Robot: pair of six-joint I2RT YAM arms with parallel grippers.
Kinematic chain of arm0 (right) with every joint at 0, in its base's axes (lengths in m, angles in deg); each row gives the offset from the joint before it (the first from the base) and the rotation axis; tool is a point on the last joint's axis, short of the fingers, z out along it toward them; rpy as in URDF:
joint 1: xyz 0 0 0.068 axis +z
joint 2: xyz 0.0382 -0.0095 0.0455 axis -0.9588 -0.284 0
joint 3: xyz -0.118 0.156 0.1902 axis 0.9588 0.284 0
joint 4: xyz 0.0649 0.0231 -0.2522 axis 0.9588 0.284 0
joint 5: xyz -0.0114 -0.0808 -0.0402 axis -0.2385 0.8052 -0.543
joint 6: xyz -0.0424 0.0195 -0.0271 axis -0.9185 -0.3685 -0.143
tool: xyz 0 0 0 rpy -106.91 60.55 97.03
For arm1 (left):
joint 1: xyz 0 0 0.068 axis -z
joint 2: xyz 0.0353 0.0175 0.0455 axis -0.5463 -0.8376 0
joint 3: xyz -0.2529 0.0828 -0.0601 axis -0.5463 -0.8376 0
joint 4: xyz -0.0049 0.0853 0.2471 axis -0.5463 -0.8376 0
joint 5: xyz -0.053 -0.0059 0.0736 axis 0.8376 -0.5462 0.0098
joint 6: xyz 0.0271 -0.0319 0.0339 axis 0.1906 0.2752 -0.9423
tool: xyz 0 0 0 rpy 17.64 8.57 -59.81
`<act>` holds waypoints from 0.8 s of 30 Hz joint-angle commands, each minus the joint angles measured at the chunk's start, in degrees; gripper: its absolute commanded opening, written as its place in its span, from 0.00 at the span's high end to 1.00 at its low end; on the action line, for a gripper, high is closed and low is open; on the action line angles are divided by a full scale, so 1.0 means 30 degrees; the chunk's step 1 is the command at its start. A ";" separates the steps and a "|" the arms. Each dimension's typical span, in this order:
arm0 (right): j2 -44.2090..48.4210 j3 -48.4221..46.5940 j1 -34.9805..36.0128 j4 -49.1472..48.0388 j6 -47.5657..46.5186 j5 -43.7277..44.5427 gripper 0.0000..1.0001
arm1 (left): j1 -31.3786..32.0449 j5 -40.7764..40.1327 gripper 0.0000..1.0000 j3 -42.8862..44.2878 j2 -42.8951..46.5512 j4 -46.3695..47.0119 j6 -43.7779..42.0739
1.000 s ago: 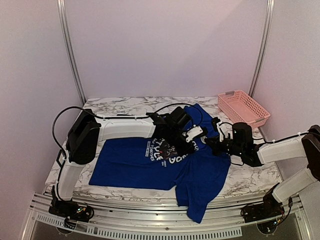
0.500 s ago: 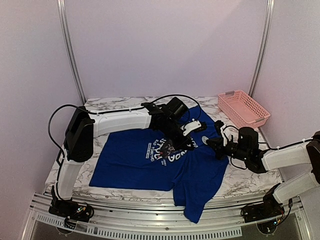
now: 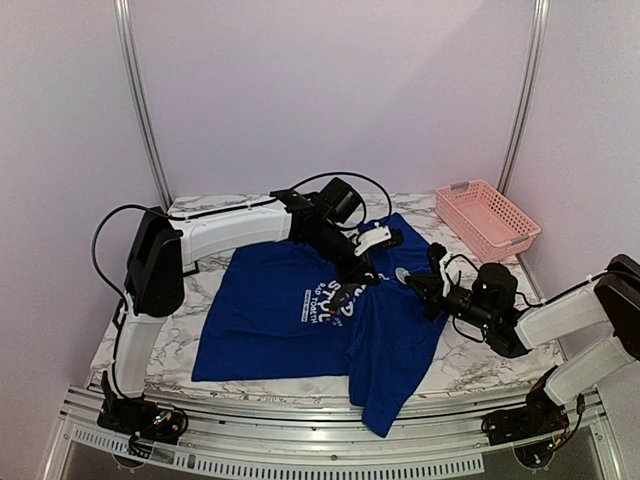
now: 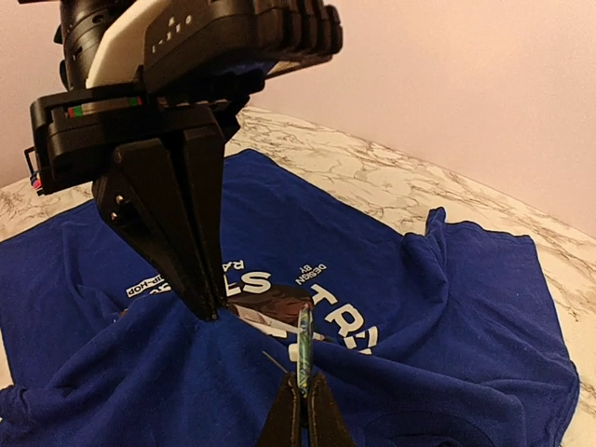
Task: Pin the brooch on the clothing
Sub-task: Cross the brooch on the flattened clothing.
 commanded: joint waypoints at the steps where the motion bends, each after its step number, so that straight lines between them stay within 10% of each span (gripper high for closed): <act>1: -0.1301 -0.0545 0.0200 -0.2569 0.1093 0.0102 1.00 | -0.0919 0.0345 0.94 -0.0784 -0.0229 -0.0797 -0.2581; 12: -0.4300 -0.1471 0.0154 -0.3834 0.0631 -0.0377 1.00 | -0.1408 0.1169 0.50 -0.2775 0.0619 0.1085 -0.6828; 24: -0.4092 -0.1372 -0.0086 -0.3174 -0.0445 -0.0966 1.00 | -0.0966 0.2904 0.61 -0.4697 0.1777 0.1793 -0.8727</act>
